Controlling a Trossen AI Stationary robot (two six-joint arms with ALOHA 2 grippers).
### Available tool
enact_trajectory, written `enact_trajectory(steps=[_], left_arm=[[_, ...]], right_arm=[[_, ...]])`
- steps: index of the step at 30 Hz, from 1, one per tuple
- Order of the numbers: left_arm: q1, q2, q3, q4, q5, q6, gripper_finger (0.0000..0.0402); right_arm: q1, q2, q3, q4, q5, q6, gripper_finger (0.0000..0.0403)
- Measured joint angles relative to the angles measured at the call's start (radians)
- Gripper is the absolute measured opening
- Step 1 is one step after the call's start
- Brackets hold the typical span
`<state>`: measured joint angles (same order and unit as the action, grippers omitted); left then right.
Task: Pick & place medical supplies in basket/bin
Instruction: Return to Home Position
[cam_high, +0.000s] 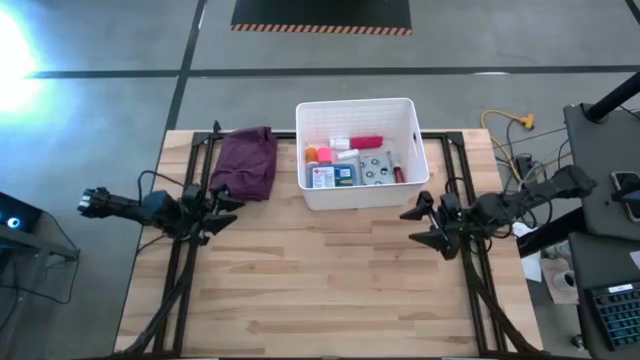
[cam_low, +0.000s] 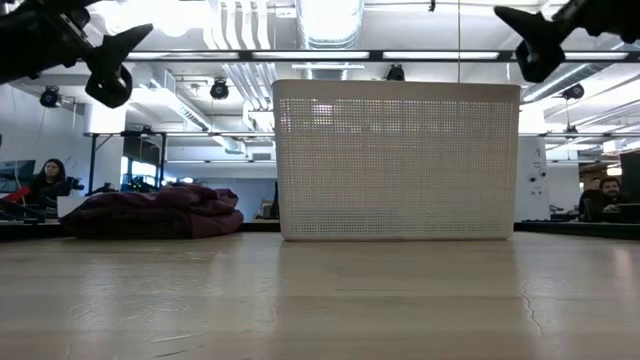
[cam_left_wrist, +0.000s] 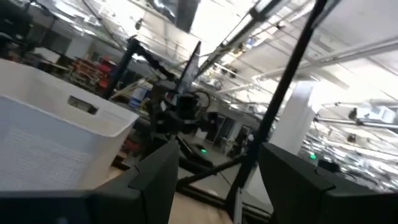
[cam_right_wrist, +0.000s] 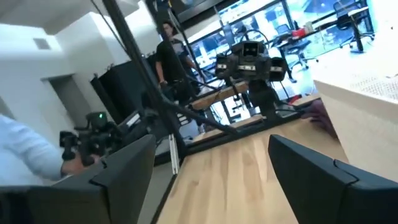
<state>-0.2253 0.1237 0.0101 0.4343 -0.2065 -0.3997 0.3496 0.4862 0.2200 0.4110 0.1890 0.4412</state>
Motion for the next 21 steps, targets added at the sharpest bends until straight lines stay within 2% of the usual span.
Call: enact_trajectory(steps=[5,7,17,21], left_arm=[[0.053,-0.014,0.000,0.000,0.142,-0.002,0.0202],[0.066,-0.016,0.000,-0.019,0.170,-0.013,0.0202],[0.098,-0.016,0.000,-0.052,0.171,-0.030,0.0202],[0.100,-0.016,0.000,-0.110,0.171,-0.030,0.0202]], right_arm=[[0.000,-0.090,-0.055,-0.001,0.050,-0.031,0.0303],[0.000,-0.135,-0.074,-0.001,0.054,-0.049,0.0301],[0.001,-0.345,-0.205,-0.013,0.041,-0.076,0.0296],[0.001,-0.410,-0.211,-0.133,0.018,-0.105,0.0301]])
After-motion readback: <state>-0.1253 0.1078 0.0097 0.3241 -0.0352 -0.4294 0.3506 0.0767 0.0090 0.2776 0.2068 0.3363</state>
